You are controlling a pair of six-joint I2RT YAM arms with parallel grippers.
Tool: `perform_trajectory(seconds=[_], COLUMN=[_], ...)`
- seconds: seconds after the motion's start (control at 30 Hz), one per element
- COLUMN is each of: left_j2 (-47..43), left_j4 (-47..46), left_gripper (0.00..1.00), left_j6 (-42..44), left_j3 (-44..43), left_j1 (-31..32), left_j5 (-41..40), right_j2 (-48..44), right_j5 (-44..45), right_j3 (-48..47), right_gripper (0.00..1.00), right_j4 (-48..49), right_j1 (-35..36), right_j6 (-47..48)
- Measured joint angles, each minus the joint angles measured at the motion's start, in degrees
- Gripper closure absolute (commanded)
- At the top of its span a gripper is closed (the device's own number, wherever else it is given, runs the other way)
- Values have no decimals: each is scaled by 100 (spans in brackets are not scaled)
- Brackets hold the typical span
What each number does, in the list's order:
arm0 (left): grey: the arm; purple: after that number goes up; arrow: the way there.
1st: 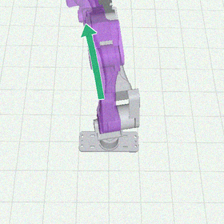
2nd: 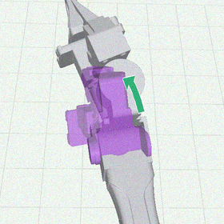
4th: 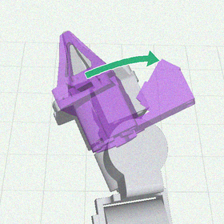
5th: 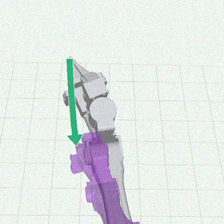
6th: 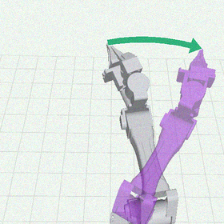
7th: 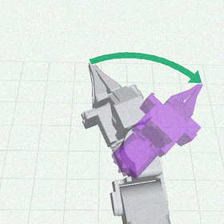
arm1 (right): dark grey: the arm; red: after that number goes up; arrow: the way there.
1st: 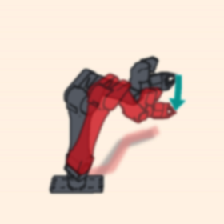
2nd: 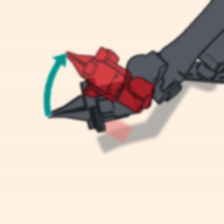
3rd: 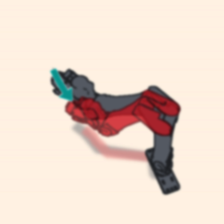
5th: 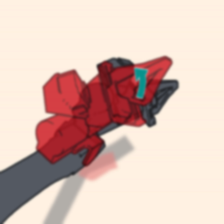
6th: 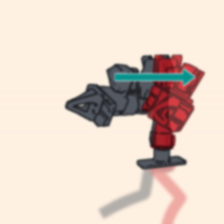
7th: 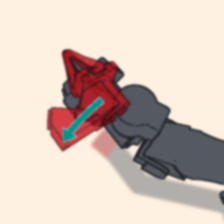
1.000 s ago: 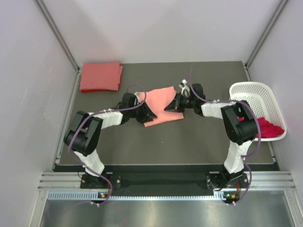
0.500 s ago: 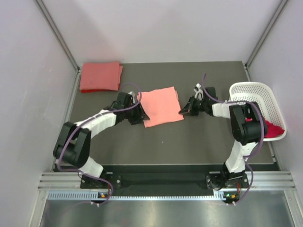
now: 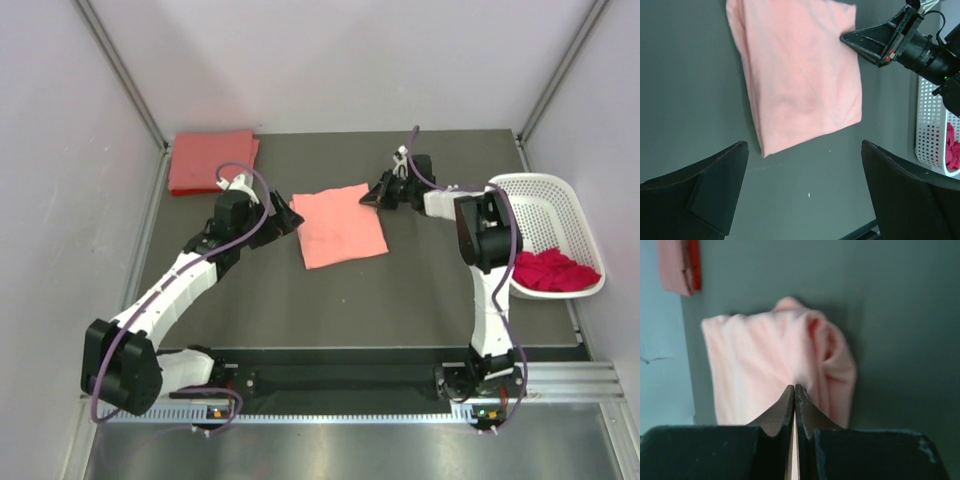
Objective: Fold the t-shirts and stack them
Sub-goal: Fold the tshirt
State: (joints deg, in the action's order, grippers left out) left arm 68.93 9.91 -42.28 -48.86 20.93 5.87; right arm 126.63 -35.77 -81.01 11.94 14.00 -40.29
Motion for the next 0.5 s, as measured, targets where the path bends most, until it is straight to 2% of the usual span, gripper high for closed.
perform_trajectory(seconds=[0.03,0.1,0.13,0.17,0.2,0.3,0.33,0.4,0.47,0.5], left_j2=[68,229,284,361,426,866,1064,1534,1980,2133], left_j4=[-42,-326,-481,-621,-717,-933,-1027,-1108,-1139,-1172], left_gripper=[2,10,15,25,28,34,34,33,31,28], left_j6=[-11,-81,-105,-140,-153,-83,-42,109,258,321], left_j3=[61,273,400,555,658,796,782,693,553,507], left_j1=[-85,-339,-463,-623,-763,-1213,-1351,-1539,-1606,-1609], left_j5=[136,529,673,850,979,1451,1657,1947,2094,2157], right_j2=[109,216,205,175,149,-94,-229,-605,-1143,-1434], right_j5=[39,9,-9,28,85,415,544,807,1075,1211], right_j3=[-31,-46,-83,-136,-190,-280,-280,-280,-280,-280], right_gripper=[100,100,100,99,97,79,70,57,26,1], right_j4=[-98,-247,-337,-470,-603,-1263,-1497,-1982,-2463,-2649], right_j1=[-42,-160,-205,-245,-275,-356,-363,-350,-299,-238], right_j6=[-9,-15,28,153,275,791,953,1257,1552,1685])
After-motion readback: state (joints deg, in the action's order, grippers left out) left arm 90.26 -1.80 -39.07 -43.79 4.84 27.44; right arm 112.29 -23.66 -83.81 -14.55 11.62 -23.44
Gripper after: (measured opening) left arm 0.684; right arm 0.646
